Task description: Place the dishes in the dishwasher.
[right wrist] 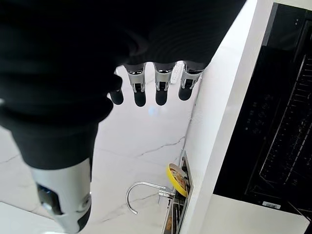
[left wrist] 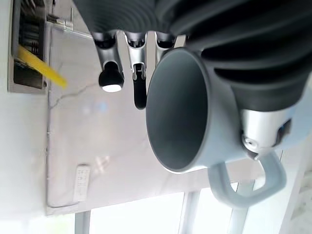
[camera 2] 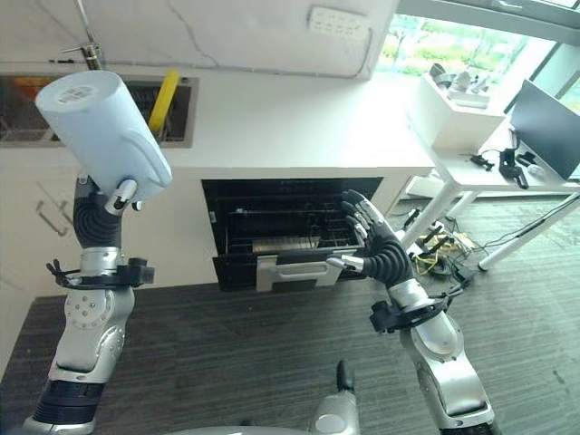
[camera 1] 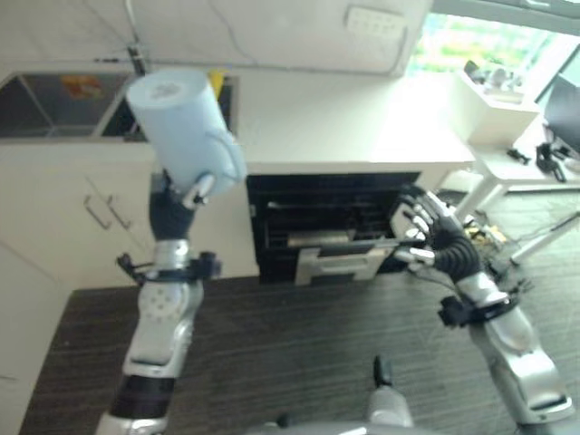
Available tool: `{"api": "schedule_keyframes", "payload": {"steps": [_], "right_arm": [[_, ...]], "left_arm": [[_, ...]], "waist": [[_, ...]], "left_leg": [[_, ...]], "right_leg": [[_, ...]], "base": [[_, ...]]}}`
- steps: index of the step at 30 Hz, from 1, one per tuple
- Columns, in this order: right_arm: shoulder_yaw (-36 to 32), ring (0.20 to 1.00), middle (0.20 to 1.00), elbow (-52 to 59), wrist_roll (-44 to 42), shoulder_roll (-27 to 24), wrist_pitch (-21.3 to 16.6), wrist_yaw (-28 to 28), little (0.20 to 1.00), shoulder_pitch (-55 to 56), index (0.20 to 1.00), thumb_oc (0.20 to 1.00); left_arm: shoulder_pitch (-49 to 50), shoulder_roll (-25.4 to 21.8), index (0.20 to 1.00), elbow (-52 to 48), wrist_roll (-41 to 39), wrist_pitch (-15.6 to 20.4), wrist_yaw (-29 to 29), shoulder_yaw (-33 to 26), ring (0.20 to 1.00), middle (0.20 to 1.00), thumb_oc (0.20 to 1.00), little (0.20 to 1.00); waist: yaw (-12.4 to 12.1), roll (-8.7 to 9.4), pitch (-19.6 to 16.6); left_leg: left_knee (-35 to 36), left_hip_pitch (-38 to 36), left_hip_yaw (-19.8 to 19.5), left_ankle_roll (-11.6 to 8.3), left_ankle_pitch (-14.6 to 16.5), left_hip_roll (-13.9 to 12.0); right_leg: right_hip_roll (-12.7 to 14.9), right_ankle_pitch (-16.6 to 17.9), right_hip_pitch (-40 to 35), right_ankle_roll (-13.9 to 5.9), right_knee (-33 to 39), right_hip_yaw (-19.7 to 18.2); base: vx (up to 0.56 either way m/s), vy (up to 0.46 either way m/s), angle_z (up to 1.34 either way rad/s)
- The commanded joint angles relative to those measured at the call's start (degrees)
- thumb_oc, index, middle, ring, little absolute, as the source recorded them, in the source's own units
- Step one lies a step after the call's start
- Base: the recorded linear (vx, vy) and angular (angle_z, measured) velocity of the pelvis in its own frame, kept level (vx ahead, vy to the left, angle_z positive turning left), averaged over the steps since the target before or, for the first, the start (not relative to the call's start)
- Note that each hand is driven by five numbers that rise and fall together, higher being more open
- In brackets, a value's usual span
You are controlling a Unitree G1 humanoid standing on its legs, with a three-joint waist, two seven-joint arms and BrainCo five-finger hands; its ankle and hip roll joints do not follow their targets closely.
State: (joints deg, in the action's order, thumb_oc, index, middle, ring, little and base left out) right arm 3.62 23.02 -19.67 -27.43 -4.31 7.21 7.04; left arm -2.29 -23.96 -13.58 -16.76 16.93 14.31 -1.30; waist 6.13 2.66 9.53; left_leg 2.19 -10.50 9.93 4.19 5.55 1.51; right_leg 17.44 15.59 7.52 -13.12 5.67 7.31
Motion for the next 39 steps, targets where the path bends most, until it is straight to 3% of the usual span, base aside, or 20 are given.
{"api": "schedule_keyframes", "payload": {"steps": [1, 3, 6, 7, 8, 9, 11, 13, 14, 15, 17, 18, 20, 23, 26, 29, 34, 39], "right_arm": [[-3.9, 1.0, 1.0, 2.2, -2.0, -0.4, -2.8, -0.1, 1.0, -1.9, 1.0, 1.0], [-3.8, 1.0, 1.0, 2.9, -2.2, -1.0, -1.8, -1.4, 1.0, -2.2, 1.0, 1.0], [-2.9, 1.0, 1.0, 1.7, -3.0, -2.5, -0.4, -1.7, 1.0, -4.9, 1.0, 1.0], [-3.1, 1.0, 1.0, 1.7, -3.3, -3.0, -0.4, -1.7, 1.0, -4.7, 1.0, 1.0], [-4.3, 1.0, 1.0, 1.3, -4.3, -3.5, -0.7, -1.0, 1.0, -3.8, 1.0, 1.0], [-5.7, 1.0, 1.0, 1.4, -5.1, -4.1, -1.4, 0.7, 1.0, -2.6, 1.0, 1.0], [-6.7, 1.0, 1.0, 1.5, -4.5, -4.1, -2.2, 1.1, 1.0, -1.2, 1.0, 1.0], [-7.3, 1.0, 1.0, 1.6, -4.1, -4.1, -2.2, 0.5, 1.0, -0.7, 1.0, 1.0], [-7.8, 1.0, 1.0, 1.4, -3.6, -4.0, -2.8, 0.5, 1.0, -0.3, 1.0, 1.0], [-7.8, 1.0, 1.0, 1.4, -3.6, -4.0, -2.8, 0.5, 1.0, -0.3, 1.0, 1.0], [-8.4, 1.0, 1.0, 0.9, -2.5, -3.6, -3.6, -0.5, 1.0, 0.3, 1.0, 1.0], [-8.6, 1.0, 1.0, 1.0, -2.2, -3.9, -3.6, -1.0, 1.0, 0.3, 1.0, 1.0], [-9.1, 1.0, 1.0, 0.8, -1.8, -4.6, -2.9, -1.4, 1.0, 0.1, 1.0, 1.0], [-9.7, 1.0, 1.0, 1.7, -3.0, -4.3, -1.6, -1.4, 1.0, 0.7, 1.0, 1.0], [-8.2, 1.0, 1.0, 2.2, -1.7, -2.3, -1.1, -2.7, 1.0, 0.5, 1.0, 1.0], [-7.3, 1.0, 1.0, 2.0, -2.3, -1.7, -0.8, -1.9, 1.0, 0.1, 1.0, 1.0], [-3.8, 1.0, 1.0, 0.7, -1.2, -0.4, -0.6, -2.0, 1.0, -3.1, 1.0, 1.0], [-2.3, 1.0, 1.0, -0.2, -3.5, -1.2, 0.6, -3.5, 1.0, -6.2, 1.0, 1.0]], "left_arm": [[0.8, -3.9, 0.2, -7.9, 0.7, 2.6, -1.1, -2.3, 0.2, 0.2, 0.2, 0.2], [0.8, -4.0, 0.2, -8.2, 0.3, 2.3, -1.2, -1.8, 0.2, 0.2, 0.2, 0.2], [2.4, -3.9, 0.2, -8.4, -1.8, 2.8, -0.6, -3.0, 0.2, 0.2, 0.2, 0.2], [2.9, -4.0, 0.2, -8.8, -2.1, 2.9, -0.4, -3.6, 0.2, 0.2, 0.2, 0.2], [3.5, -3.6, 0.2, -9.3, -3.7, 3.1, -0.5, -4.5, 0.2, 0.2, 0.2, 0.2], [4.4, -3.0, 0.2, -9.7, -4.0, 3.6, -0.7, -5.1, 0.2, 0.2, 0.2, 0.2], [4.7, -2.2, 0.2, -9.8, -4.3, 4.0, -1.8, -4.9, 0.2, 0.2, 0.2, 0.2], [5.1, -1.6, 0.2, -10.0, -4.7, 4.5, -3.5, -4.7, 0.2, 0.2, 0.2, 0.2], [5.7, -1.6, 0.2, -9.8, -5.3, 5.5, -4.4, -4.8, 0.2, 0.2, 0.2, 0.2], [5.7, -1.6, 0.2, -9.8, -5.3, 5.5, -4.4, -4.8, 0.2, 0.2, 0.2, 0.2], [5.1, -1.2, 0.2, -9.0, -6.0, 6.8, -5.4, -3.7, 0.2, 0.2, 0.2, 0.2], [4.8, -1.0, 0.2, -8.7, -6.2, 7.1, -5.6, -3.4, 0.2, 0.2, 0.2, 0.2], [5.0, -1.2, 0.2, -8.8, -6.5, 7.5, -6.6, -3.9, 0.2, 0.2, 0.2, 0.2], [4.1, -1.9, 0.2, -9.1, -7.4, 6.1, -6.2, -4.4, 0.2, 0.2, 0.2, 0.2], [1.7, -2.2, 0.2, -9.9, -5.0, 4.0, -5.8, -4.3, 0.2, 0.2, 0.2, 0.2], [1.4, -2.8, 0.2, -9.4, -4.6, 3.4, -5.5, -4.9, 0.2, 0.2, 0.2, 0.2], [-1.0, -3.7, 0.2, -7.3, -2.5, 2.5, -3.6, -3.3, 0.2, 0.2, 0.2, 0.2], [-1.2, -3.5, 0.2, -6.5, 1.6, -0.2, -1.8, -0.3, 0.2, 0.2, 0.2, 0.2]], "waist": [[-1.2, 0.92, -1.2], [-1.1, 0.66, -1.5], [-0.5, -0.62, -2.9], [-0.1, -1.08, -3.1], [0.3, -1.59, -3.3], [0.7, -1.5, -3.3], [0.7, -0.95, -3.0], [0.3, -0.84, -2.7], [0.0, -1.41, -2.5], [0.0, -1.41, -2.5], [-1.5, -1.9, -1.6], [-2.0, -1.73, -1.5], [-2.6, -1.49, -1.6], [-2.8, -0.78, -2.0], [-3.6, 0.41, -1.9], [-4.1, 0.52, -2.2], [-4.0, 0.6, -1.5], [-4.5, 0.8, -2.3]], "left_leg": [[2.8, -0.7, 0.1, -4.19, -0.3, -3.7], [2.7, -1.6, -1.1, -4.9, -0.1, -5.0], [2.8, -6.2, -0.7, -7.38, -0.3, -8.6], [2.6, -6.6, -0.4, -8.08, -2.0, -9.4], [-2.5, -4.7, 0.3, -9.45, -6.1, -10.9], [-9.7, -1.7, 1.0, -10.18, -7.7, -11.1], [-12.5, 1.9, 2.2, -10.29, -8.4, -11.6], [-7.2, 3.1, 2.3, -9.32, -6.7, -10.3], [-1.0, 3.2, 2.3, -9.54, -7.7, -10.1], [-1.0, 3.2, 2.3, -9.54, -7.7, -10.1], [2.8, 8.4, 1.0, -12.48, -13.1, -12.1], [2.8, 10.2, 1.1, -12.82, -13.9, -12.3], [2.8, 9.9, 2.4, -12.39, -13.1, -12.4], [2.8, 8.8, 2.4, -11.22, -11.4, -10.2], [2.8, 7.9, 1.6, -9.17, -9.4, -7.4], [2.8, 7.9, 1.8, -7.74, -8.9, -6.6], [2.8, 7.2, 3.7, -7.68, -8.0, -6.7], [2.8, 6.4, 5.2, -7.22, -7.2, -7.5]], "right_leg": [[-2.1, 0.5, -2.3, 0.66, -1.1, -2.1], [-2.7, -0.9, -3.6, 0.75, -1.3, -3.1], [-6.7, -4.3, -4.9, 1.83, -1.3, -2.0], [-8.2, -5.0, -5.3, 2.7, -1.3, -2.4], [-10.5, -6.2, -6.5, 4.72, -1.0, -2.3], [-11.5, -7.2, -7.2, 6.42, -1.0, -2.0], [-11.5, -7.9, -8.6, 7.12, -0.7, -1.3], [-11.2, -8.7, -9.3, 6.5, -0.7, -0.6], [-11.3, -9.3, -9.9, 6.0, -0.7, -0.1], [-11.3, -9.3, -9.9, 6.0, -0.7, -0.1], [-11.1, -11.4, -12.5, 5.73, -0.7, 2.2], [-10.7, -12.0, -13.4, 5.52, -0.7, 3.1], [-8.7, -12.2, -14.3, 4.42, -0.7, 4.8], [-6.0, -11.0, -15.0, 2.18, -0.7, 6.1], [-4.0, -10.6, -13.7, 2.05, -5.6, 6.8], [-5.0, -11.5, -12.5, 2.57, -9.3, 5.5], [-4.6, -7.0, -9.8, 2.05, -4.0, 6.1], [-6.1, -8.1, -11.4, 2.42, -1.3, 6.9]], "base": [[0.34, -0.383, 0.28], [0.43, -0.548, 0.75], [0.48, -0.636, 0.5], [0.38, -0.614, -0.25], [0.29, -0.578, -0.33], [0.21, -0.468, -0.18], [0.09, -0.143, 0.01], [0.12, 0.094, 0.06], [0.11, 0.139, 0.15], [0.14, 0.244, 0.34], [0.18, 0.342, 0.49], [0.16, 0.352, 0.57], [0.15, 0.426, 0.22], [0.15, 0.414, -0.1], [0.12, 0.358, -0.26], [0.09, 0.18, -0.29], [0.02, -0.062, -0.26], [0.05, -0.187, 0.0]]}}
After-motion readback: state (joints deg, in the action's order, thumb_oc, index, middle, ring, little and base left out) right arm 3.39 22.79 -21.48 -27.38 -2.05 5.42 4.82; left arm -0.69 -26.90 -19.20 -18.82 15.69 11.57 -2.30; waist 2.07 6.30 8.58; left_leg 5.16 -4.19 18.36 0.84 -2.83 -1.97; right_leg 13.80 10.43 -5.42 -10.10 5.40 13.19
